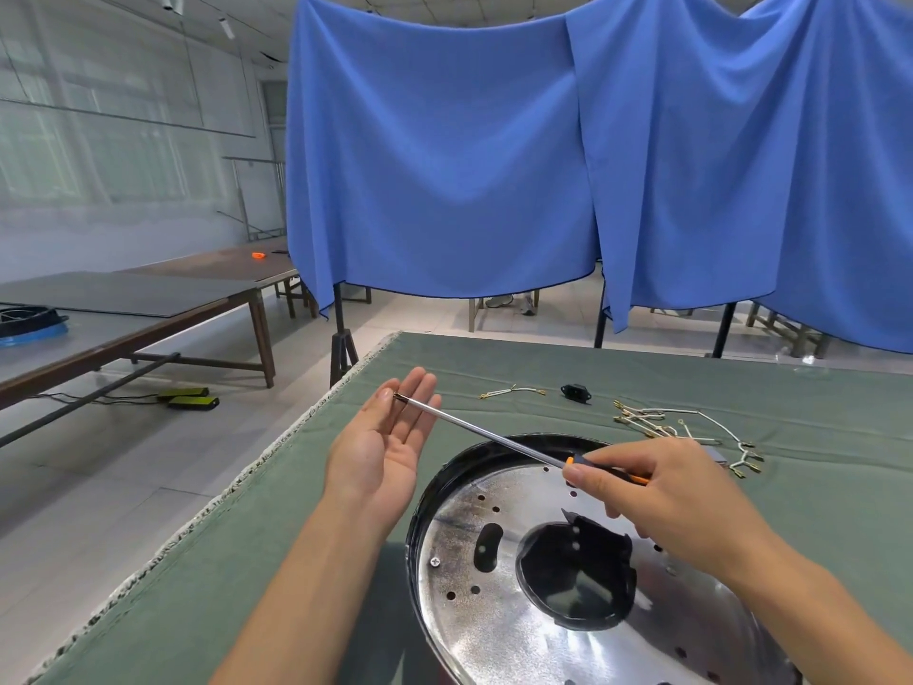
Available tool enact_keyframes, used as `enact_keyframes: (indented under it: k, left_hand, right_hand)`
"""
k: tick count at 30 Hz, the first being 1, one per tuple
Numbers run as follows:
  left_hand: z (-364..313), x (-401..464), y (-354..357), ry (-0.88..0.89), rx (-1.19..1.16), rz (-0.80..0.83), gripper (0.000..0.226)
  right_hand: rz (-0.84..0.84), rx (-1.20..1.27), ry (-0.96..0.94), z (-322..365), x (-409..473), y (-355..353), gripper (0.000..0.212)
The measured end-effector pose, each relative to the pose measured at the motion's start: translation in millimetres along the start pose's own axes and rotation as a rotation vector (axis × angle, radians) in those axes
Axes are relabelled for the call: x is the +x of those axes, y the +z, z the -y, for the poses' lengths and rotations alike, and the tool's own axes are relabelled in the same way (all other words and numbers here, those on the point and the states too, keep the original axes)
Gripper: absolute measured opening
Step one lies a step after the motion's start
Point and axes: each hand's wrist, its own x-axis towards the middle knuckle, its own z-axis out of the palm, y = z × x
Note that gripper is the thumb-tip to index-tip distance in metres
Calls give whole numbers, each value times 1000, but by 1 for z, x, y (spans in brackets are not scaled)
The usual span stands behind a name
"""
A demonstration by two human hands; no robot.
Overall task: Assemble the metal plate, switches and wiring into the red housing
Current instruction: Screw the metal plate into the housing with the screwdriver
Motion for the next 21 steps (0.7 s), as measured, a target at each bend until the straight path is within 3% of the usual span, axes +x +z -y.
enact_keyframes:
  k: [10, 21]
  left_hand:
    - [5, 2, -3, 81, 77, 12, 22]
    - [12, 1, -4, 128, 180, -92, 17]
  right_hand:
    - [11, 12, 18, -3, 1, -1, 39]
    - [35, 9, 85, -3, 2, -2, 53]
